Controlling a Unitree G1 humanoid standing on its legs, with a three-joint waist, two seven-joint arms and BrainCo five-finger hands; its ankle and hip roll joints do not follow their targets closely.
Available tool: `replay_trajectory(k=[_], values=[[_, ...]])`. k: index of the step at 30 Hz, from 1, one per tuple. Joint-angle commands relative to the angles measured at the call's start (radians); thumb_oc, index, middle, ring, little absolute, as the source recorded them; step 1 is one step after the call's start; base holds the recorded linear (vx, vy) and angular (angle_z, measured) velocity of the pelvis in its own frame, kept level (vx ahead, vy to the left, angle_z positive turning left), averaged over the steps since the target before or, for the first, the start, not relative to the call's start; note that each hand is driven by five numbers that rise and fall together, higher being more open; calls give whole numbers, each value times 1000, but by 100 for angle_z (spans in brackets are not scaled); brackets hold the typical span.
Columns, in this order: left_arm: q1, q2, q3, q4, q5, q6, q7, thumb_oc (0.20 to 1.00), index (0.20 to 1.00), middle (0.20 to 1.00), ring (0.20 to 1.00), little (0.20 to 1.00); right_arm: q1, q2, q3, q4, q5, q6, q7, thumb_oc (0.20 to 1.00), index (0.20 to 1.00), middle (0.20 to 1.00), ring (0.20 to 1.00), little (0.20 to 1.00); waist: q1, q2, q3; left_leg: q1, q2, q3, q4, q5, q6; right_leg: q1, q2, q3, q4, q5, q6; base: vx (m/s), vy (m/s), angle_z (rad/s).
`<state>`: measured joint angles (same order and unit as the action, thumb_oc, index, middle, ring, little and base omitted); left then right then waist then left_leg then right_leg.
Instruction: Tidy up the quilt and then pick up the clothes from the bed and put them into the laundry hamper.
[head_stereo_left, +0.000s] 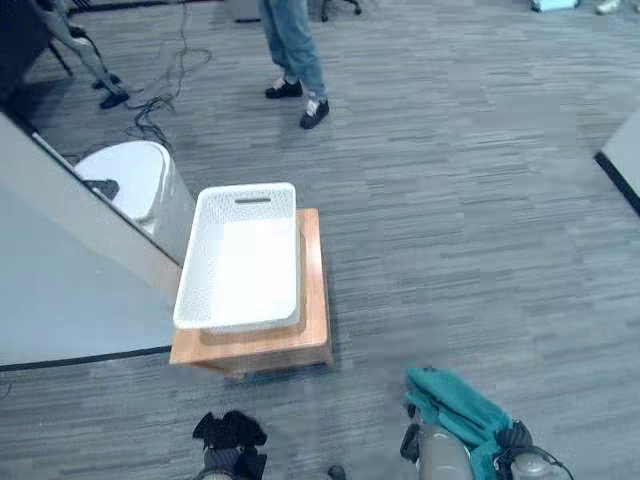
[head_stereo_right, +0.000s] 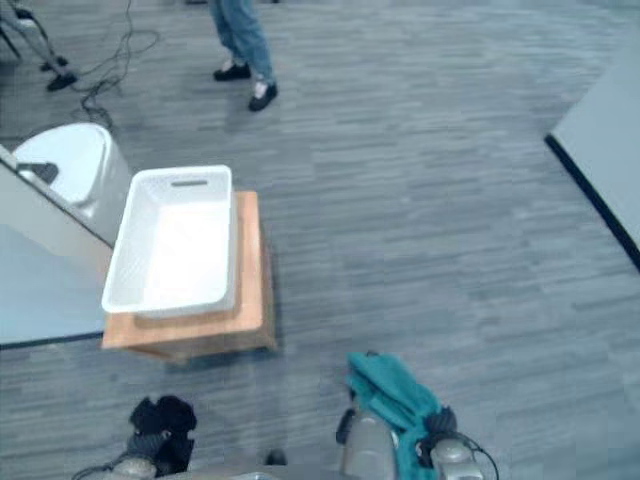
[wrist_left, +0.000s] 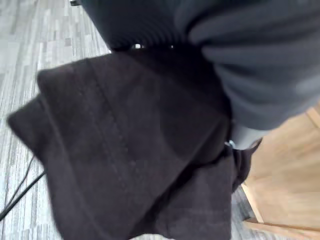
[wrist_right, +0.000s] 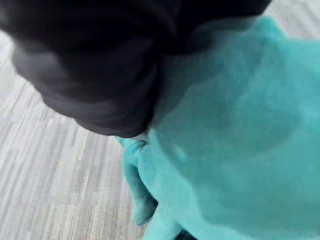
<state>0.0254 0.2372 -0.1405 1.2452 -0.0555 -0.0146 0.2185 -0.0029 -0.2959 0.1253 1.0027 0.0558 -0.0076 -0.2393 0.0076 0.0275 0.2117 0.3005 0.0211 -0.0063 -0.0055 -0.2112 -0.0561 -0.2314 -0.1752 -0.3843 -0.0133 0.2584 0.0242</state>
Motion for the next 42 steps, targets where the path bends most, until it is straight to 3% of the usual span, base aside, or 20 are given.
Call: replay_trajectory(k=[1,5,7,10,12,13,14,15,16,17,20,21,22,24,30,32,33,34,37,42], values=[[-43,30,19,7,30,-34,11,200,200,200,200,200,-47,-25,2,-36,-19,-25,5,200,200,200,200,200,20,-34,40,-78,71,18,44,-1,-37,82,-104,32,23,-155,209,746,-453,-13],[-40,21,39,-28,-8,-37,29,200,200,200,200,200,-105,-53,81,-46,-71,-35,17,200,200,200,200,200,95,-53,65,-296,84,43,395,144,-52,221,-53,-33,-40,-218,138,298,-238,-21],[-45,14,33,-33,-8,-35,33,200,200,200,200,200,-123,-50,114,-51,-88,-34,21,200,200,200,200,200,133,-69,68,-375,44,96,314,69,-17,280,-46,-68,-55,-258,131,313,-166,46],[-39,11,23,-44,-3,-34,35,200,200,200,200,200,-136,-48,134,-56,-101,-36,12,200,200,200,200,200,156,-55,52,-412,33,164,196,104,-12,328,-9,-95,-50,-310,129,215,-74,77],[-32,15,28,-41,-10,-25,37,200,200,200,200,200,-163,-43,135,-50,-102,-40,-5,200,200,200,200,200,169,-51,37,-457,44,326,137,180,-21,355,22,-146,-30,-354,125,246,-73,73],[-30,14,31,-30,-22,-20,28,200,200,200,200,200,-172,-31,138,-45,-103,-38,-3,200,200,200,200,200,176,-49,22,-420,45,364,84,181,-3,357,24,-173,19,-364,130,511,89,90],[-8,14,40,-9,-40,-16,20,200,200,200,200,200,-175,-18,145,-65,-118,-42,1,200,200,200,200,200,189,-44,6,-338,-11,306,14,152,44,332,-20,-220,256,-350,150,459,117,113],[-7,14,40,-9,-40,-16,20,200,200,200,200,200,-174,-18,145,-65,-118,-42,1,200,200,200,200,200,182,-47,9,-333,-20,300,8,153,49,331,-33,-224,275,-358,157,536,114,162],[3,21,42,14,-37,-9,33,200,200,200,200,200,-171,-5,136,-80,-118,-32,-1,200,200,200,200,200,154,-37,21,-285,-39,215,-38,150,78,252,-109,-194,484,-278,190,252,27,132],[6,24,52,26,-46,-10,36,200,200,200,200,200,-181,-4,139,-98,-114,-37,-3,200,200,200,200,200,135,-28,26,-262,-33,181,-69,162,73,184,-103,-119,530,-288,184,221,-42,193],[9,21,54,31,-57,-34,43,200,200,200,200,200,-192,-13,130,-167,-89,-50,-18,200,200,200,200,200,114,-19,33,-276,-8,57,-77,202,36,108,-18,81,324,-332,140,90,-228,197],[9,21,54,31,-57,-34,43,200,200,200,200,200,-192,-13,130,-167,-89,-50,-18,200,200,200,200,200,113,-18,32,-278,-7,56,-78,204,35,109,-16,79,318,-329,140,229,-369,212],[-2,31,41,29,-56,-46,50,200,200,200,200,200,-190,-38,101,-205,-62,-58,-40,200,200,200,200,200,72,-32,34,-280,-16,-63,-77,204,20,105,44,329,147,-321,142,246,-380,173],[-17,43,32,28,-60,-52,61,200,200,200,200,200,-171,-89,43,-250,-20,-59,-63,200,200,200,200,200,34,-57,42,-304,-25,-166,-64,199,7,137,80,546,90,-328,148,176,-375,233],[35,59,97,8,-76,-65,52,200,200,200,200,200,-137,-203,-50,-545,-68,-107,-75,200,200,200,200,200,38,-77,7,-333,32,-191,-82,210,-54,202,56,407,-57,-278,141,109,-318,199],[39,49,102,-4,-77,-70,48,200,200,200,200,200,-187,-296,-73,-662,-92,-133,-96,200,200,200,200,200,22,-85,21,-345,69,-18,-64,228,-55,232,35,330,-74,-282,150,-30,-135,36],[38,49,103,-4,-76,-70,48,200,200,200,200,200,-188,-297,-73,-662,-92,-133,-95,200,200,200,200,200,23,-85,19,-349,69,-17,-64,231,-55,228,35,330,-74,-279,150,-165,-108,62],[41,49,109,-11,-68,-68,42,200,200,200,200,200,-241,-352,-74,-753,-128,-133,-101,200,200,200,200,200,8,-98,26,-333,97,160,16,183,-42,228,22,271,-74,-278,147,-138,-79,82],[40,52,103,-17,-48,-63,36,200,200,200,200,200,-285,-401,-89,-817,-158,-132,-106,200,200,200,200,200,-4,-100,16,-315,91,225,82,134,-35,222,26,235,-74,-283,134,-125,-103,59],[64,72,74,-189,-72,-82,14,200,200,200,200,200,-349,-467,-103,-945,-172,-128,-92,200,200,200,200,200,-5,-77,-21,-267,118,259,-39,215,-56,257,35,147,-74,-292,128,35,-1,46]])
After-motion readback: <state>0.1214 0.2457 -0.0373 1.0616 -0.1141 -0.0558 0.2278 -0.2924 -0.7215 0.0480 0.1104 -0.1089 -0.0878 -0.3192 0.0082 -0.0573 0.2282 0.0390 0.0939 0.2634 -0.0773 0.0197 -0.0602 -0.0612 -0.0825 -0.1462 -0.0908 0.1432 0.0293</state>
